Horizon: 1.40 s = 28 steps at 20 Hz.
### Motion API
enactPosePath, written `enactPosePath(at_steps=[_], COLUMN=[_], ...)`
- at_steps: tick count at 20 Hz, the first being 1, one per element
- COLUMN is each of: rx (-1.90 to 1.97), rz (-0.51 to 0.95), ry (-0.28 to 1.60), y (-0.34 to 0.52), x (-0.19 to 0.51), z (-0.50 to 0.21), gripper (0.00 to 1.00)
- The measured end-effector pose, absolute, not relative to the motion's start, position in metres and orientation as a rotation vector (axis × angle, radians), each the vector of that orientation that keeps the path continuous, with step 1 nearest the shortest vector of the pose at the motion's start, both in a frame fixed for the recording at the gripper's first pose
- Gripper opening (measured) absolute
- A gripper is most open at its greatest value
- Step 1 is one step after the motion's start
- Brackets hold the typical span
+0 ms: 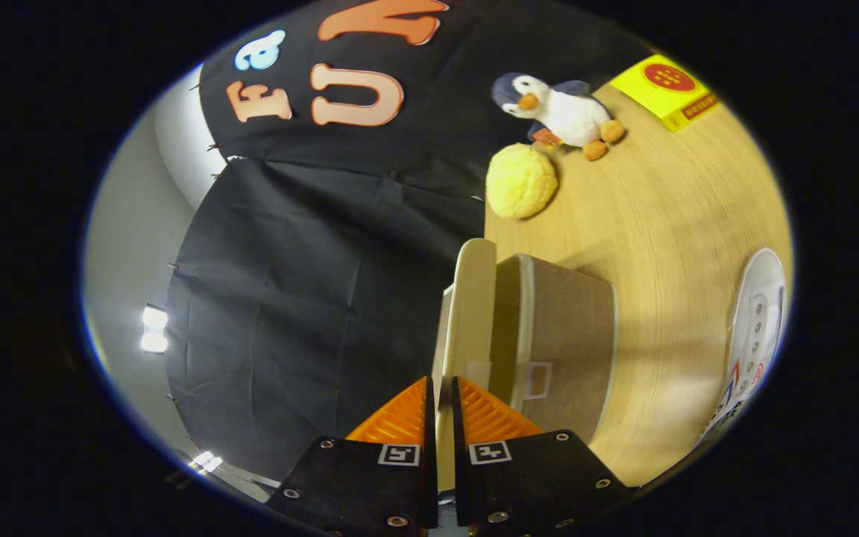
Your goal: Open the storage box then place both shoes into the box .Put the left shoe in first, then the right shoe, with the right side of both shoes facing outward in a uniform manner.
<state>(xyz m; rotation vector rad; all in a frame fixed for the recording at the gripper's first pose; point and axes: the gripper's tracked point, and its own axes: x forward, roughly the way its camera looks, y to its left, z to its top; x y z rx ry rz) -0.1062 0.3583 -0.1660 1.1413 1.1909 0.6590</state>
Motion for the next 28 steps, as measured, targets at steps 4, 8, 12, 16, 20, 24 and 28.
enactPosePath(at_steps=[4,8,12,16,20,24,28], rx=[1.096,1.071,1.006,0.938,0.723,0.647,0.703], rz=[0.721,0.761,0.791,0.833,0.774,0.739,0.691], ry=[1.116,1.085,1.092,1.161,1.114,1.193,1.23], y=[0.406,0.468,0.534,0.566,0.517,0.461,0.422], x=[-0.074,-0.047,-0.039,-0.048,-0.045,-0.079,-0.097], z=[-0.123,-0.097,-0.093,-0.107,-0.149,-0.203,-0.23], gripper=[0.1,0.1,0.1,0.14,0.45,0.76,0.87])
